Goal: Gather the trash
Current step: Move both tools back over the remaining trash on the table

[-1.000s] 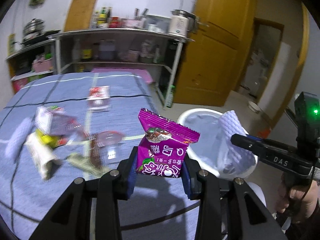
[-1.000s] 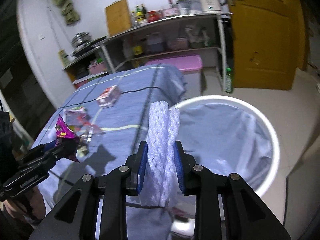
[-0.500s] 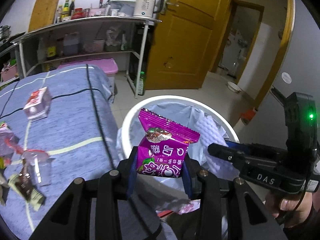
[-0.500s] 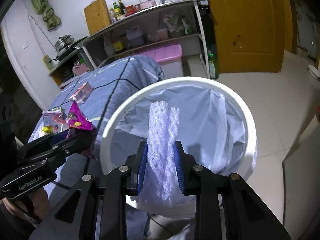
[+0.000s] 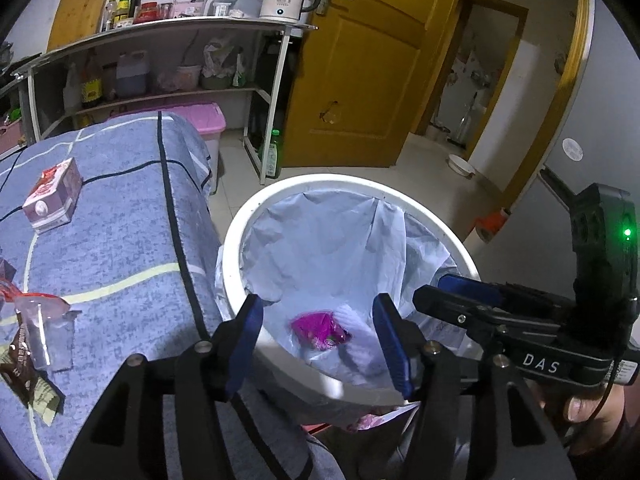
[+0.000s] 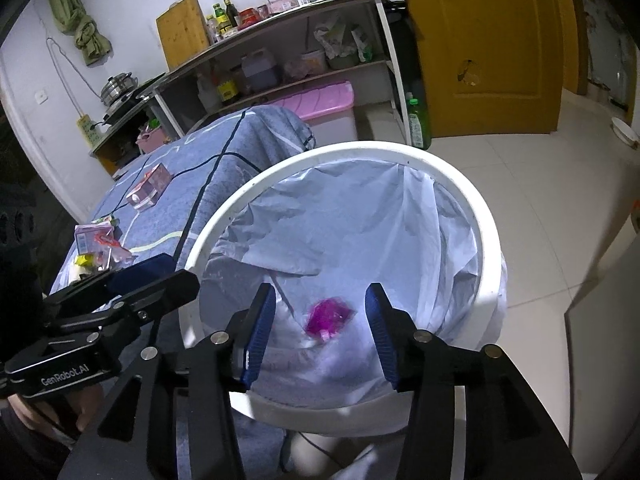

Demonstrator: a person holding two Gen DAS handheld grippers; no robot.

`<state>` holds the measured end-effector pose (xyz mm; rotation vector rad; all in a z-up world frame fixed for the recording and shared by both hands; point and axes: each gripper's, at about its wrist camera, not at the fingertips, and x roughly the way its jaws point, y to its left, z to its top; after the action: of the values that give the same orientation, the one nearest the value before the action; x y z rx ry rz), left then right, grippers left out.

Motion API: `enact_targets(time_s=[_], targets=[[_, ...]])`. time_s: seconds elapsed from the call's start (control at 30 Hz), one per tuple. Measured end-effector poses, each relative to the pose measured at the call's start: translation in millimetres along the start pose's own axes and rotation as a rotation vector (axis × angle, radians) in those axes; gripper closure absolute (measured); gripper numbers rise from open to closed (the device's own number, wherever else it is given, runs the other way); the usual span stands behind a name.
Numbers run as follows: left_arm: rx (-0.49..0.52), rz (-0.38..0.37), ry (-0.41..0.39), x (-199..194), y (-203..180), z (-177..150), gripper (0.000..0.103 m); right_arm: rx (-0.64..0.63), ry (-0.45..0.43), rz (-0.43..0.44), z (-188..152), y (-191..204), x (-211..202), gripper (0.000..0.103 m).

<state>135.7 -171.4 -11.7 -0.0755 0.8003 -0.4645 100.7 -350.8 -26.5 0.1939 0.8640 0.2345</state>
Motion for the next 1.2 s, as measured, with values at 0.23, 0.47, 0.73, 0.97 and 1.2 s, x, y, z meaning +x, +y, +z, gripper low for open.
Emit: enact_targets(time_s=[0.23,0.47,0.73,0.97,1.2], targets=[[-0.033,0.001,-0.038,-18.5,11.4,-3.8,0.044,-0.018,-0.029,0.006,0.0,8.7,-12.3,0.055],[-0.056,0.043,-0.089,-52.2,21.1,-13.8,0.044,-0.065,-0.046,0.035,-3.1,31.6,-25.0,0.055],[-0.101,0.155,-0.142,-94.6,47.1,-36.4,0.044,-0.124,-0.053,0.099,-10.9,66.4,-30.5,0.055],[-0.14,0.226,-0.17,-121.8,72.3,-48.3,0.044,-0.18,-0.043,0.173,-12.1,103.0,-25.7,0.053],[-0.177,0.286,-0.201,-145.5,95.9,-52.9,0.044,-0.222,-0.029,0.204,-8.5,128.3,-23.1,0.053]])
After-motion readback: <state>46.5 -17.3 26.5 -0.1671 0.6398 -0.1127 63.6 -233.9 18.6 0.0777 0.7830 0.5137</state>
